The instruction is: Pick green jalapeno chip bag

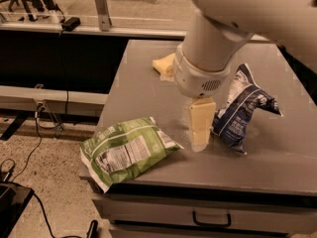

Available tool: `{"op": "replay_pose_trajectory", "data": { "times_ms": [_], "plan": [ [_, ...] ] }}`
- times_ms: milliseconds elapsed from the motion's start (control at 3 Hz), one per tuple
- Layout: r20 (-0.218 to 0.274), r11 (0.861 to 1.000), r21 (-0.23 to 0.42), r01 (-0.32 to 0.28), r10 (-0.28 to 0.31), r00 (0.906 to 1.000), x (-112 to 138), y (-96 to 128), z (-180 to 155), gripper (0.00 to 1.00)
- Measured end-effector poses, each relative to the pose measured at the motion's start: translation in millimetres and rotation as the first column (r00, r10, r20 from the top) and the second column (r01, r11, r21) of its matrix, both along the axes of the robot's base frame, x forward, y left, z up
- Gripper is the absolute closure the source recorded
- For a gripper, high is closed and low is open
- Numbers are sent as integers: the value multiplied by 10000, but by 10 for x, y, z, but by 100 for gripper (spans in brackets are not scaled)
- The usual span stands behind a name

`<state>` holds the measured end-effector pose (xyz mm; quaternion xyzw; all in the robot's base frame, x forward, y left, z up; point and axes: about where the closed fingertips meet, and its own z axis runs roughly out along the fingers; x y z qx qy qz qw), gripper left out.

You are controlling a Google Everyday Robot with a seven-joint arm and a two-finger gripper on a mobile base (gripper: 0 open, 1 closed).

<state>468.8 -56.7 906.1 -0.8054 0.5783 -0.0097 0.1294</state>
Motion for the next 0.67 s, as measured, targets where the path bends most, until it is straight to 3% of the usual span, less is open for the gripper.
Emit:
{"op": "replay_pose_trajectory", "data": {
  "times_ms": [667],
  "plan": [
    [-1026,9946,97,-1036,1041,9893,-88,361,-376,0]
  ]
}}
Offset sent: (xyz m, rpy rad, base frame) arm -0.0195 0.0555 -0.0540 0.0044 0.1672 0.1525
